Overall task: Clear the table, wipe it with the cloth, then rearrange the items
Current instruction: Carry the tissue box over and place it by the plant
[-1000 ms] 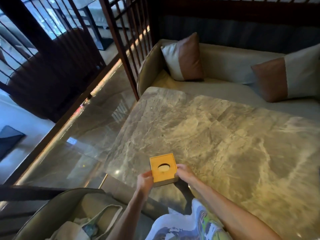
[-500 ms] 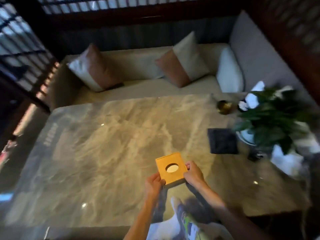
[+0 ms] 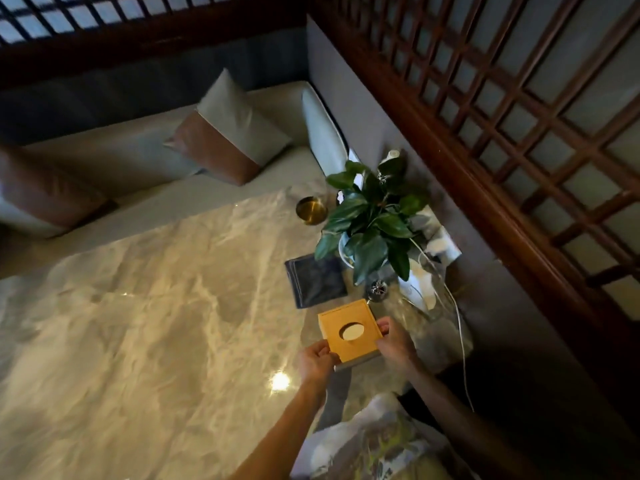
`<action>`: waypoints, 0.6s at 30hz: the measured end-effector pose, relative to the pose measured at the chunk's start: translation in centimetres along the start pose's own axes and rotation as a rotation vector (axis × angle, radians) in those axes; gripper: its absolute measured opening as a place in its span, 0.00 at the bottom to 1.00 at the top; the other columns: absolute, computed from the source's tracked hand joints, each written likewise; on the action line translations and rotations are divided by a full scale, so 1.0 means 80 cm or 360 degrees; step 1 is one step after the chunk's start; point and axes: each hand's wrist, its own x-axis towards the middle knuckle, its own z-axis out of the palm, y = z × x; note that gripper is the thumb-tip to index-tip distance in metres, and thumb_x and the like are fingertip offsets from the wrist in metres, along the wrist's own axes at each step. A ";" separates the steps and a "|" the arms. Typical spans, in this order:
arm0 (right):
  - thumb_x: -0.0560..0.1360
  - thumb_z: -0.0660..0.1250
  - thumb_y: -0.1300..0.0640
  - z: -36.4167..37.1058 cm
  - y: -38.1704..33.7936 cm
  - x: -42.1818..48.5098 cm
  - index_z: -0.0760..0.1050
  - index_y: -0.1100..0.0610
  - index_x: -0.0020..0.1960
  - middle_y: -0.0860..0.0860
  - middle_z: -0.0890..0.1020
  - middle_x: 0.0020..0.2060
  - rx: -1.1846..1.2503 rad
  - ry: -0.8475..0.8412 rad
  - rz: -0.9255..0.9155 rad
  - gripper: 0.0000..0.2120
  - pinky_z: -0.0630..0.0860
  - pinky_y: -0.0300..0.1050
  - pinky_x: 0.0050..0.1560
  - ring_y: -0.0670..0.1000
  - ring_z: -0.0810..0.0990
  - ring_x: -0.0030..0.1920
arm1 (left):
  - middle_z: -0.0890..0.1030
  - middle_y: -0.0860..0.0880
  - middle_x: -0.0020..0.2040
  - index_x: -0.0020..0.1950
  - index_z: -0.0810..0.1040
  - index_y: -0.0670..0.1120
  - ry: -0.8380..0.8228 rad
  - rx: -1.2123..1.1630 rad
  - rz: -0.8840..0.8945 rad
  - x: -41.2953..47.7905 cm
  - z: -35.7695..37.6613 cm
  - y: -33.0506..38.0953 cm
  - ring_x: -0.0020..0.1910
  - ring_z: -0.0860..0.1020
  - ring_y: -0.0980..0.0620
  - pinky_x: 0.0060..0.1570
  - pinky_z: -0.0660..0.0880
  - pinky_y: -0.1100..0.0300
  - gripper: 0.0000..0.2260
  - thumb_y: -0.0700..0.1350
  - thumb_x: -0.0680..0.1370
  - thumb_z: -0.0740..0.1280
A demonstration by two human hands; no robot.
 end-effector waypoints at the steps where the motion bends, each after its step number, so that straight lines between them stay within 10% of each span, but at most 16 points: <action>1: 0.72 0.67 0.64 -0.003 0.003 0.003 0.76 0.54 0.56 0.49 0.81 0.48 0.0008 -0.0005 0.0000 0.14 0.72 0.42 0.46 0.51 0.79 0.49 | 0.85 0.49 0.35 0.35 0.82 0.51 -0.0008 0.0007 -0.0023 0.002 0.003 -0.002 0.37 0.82 0.51 0.39 0.81 0.59 0.16 0.30 0.70 0.67; 18: 0.72 0.67 0.66 -0.021 0.036 0.026 0.74 0.57 0.58 0.55 0.82 0.54 0.0022 -0.0163 -0.0136 0.16 0.73 0.38 0.41 0.49 0.78 0.47 | 0.85 0.44 0.39 0.44 0.84 0.39 0.0108 0.0094 -0.0272 0.017 0.036 -0.019 0.38 0.80 0.50 0.36 0.78 0.60 0.09 0.36 0.73 0.63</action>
